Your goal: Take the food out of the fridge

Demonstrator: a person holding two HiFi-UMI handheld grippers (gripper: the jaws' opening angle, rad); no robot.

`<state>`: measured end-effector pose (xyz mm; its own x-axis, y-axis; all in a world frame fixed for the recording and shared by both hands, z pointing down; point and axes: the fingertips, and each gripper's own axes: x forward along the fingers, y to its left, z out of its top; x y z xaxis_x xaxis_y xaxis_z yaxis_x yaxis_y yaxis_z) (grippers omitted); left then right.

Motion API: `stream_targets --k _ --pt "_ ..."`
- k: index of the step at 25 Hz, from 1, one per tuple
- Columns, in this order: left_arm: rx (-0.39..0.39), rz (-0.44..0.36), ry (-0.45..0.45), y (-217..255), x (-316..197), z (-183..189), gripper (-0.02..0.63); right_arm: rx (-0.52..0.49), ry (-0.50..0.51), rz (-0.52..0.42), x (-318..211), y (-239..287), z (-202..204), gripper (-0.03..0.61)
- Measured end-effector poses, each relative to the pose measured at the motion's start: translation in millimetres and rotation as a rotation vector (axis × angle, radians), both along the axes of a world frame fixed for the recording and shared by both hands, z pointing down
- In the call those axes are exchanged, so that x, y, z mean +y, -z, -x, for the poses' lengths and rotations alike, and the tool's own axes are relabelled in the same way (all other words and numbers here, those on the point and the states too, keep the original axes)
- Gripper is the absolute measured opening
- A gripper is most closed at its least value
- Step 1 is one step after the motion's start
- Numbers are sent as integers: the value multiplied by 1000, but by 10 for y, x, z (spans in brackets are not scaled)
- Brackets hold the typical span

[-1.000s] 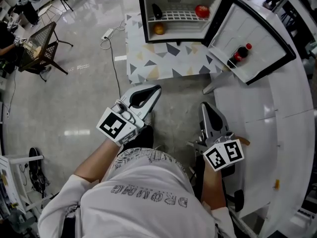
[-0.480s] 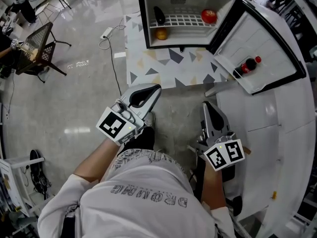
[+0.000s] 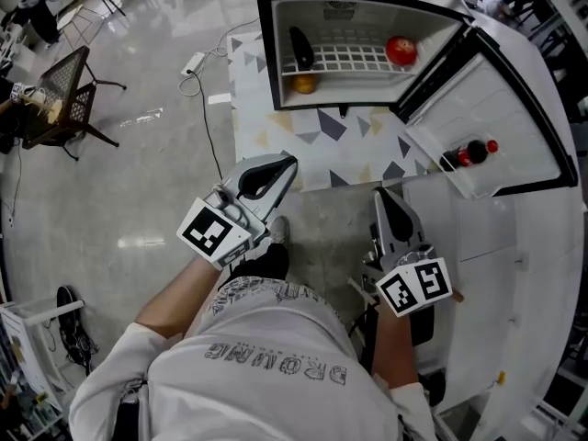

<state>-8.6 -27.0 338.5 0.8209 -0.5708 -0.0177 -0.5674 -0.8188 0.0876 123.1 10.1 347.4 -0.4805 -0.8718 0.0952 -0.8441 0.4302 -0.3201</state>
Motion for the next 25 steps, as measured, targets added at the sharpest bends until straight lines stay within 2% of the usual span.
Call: stream_targets --k 13,25 --pt "-13 23 -44 -70 -967 198 8 22 -33 23 -996 1 265 0" --pt "-16 16 -55 -87 -1456 379 8 35 -35 33 -1559 -41 491 0"
